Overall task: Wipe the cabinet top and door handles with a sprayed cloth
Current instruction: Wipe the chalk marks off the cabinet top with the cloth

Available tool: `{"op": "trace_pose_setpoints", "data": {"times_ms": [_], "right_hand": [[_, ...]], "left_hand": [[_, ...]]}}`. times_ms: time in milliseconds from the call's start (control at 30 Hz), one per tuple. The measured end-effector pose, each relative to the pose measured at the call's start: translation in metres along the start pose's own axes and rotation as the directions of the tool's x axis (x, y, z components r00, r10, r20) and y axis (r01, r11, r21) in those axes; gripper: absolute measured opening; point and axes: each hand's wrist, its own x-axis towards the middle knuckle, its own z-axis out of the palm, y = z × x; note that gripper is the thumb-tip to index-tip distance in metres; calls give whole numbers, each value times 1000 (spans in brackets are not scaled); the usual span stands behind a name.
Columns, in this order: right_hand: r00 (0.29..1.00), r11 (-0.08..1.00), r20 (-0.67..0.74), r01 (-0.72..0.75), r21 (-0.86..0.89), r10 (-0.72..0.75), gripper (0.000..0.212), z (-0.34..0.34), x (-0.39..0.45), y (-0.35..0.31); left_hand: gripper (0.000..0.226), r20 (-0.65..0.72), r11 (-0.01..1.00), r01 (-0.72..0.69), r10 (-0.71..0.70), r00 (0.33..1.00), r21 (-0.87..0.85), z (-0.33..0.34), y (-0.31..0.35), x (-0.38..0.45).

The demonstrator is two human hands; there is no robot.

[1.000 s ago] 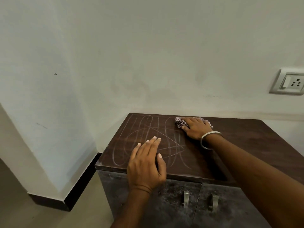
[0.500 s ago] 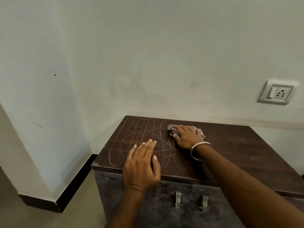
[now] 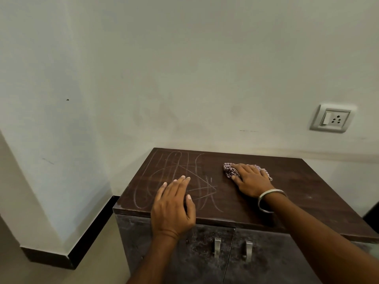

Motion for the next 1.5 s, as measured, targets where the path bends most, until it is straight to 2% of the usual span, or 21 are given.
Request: {"op": "trace_pose_setpoints", "data": {"times_ms": [167, 400, 567, 833, 1000, 1267, 1400, 1500], "right_hand": [[999, 999, -1, -41, 12, 41, 50, 3, -1, -14], [992, 991, 6, 127, 40, -128, 51, 16, -12, -81], [988, 987, 11, 153, 38, -154, 51, 13, -19, -75], [1000, 1000, 7, 11, 7, -11, 49, -3, -42, -15], [999, 999, 6, -32, 27, 31, 49, 0, -45, -26], [982, 982, -58, 184, 43, -181, 49, 17, -60, -89], [974, 973, -61, 223, 59, -220, 48, 13, -66, -83], [980, 979, -45, 198, 49, -195, 48, 7, -72, -62]], "left_hand": [[50, 1, 1000, -5, 5, 1000, 3, 1, -1, 0], [51, 14, 1000, 6, -6, 1000, 24, 1, 0, 1], [52, 21, 1000, 6, -7, 1000, 28, 0, 0, 1], [49, 3, 1000, 0, 0, 1000, 14, 1, -1, 1], [50, 6, 1000, -1, 1, 1000, 22, 3, -2, 1], [52, 27, 998, 2, -4, 1000, 62, 0, -1, 1], [52, 29, 998, 6, -8, 1000, 63, -1, -1, 1], [51, 26, 999, 14, -15, 1000, 47, -2, -1, 2]]}}
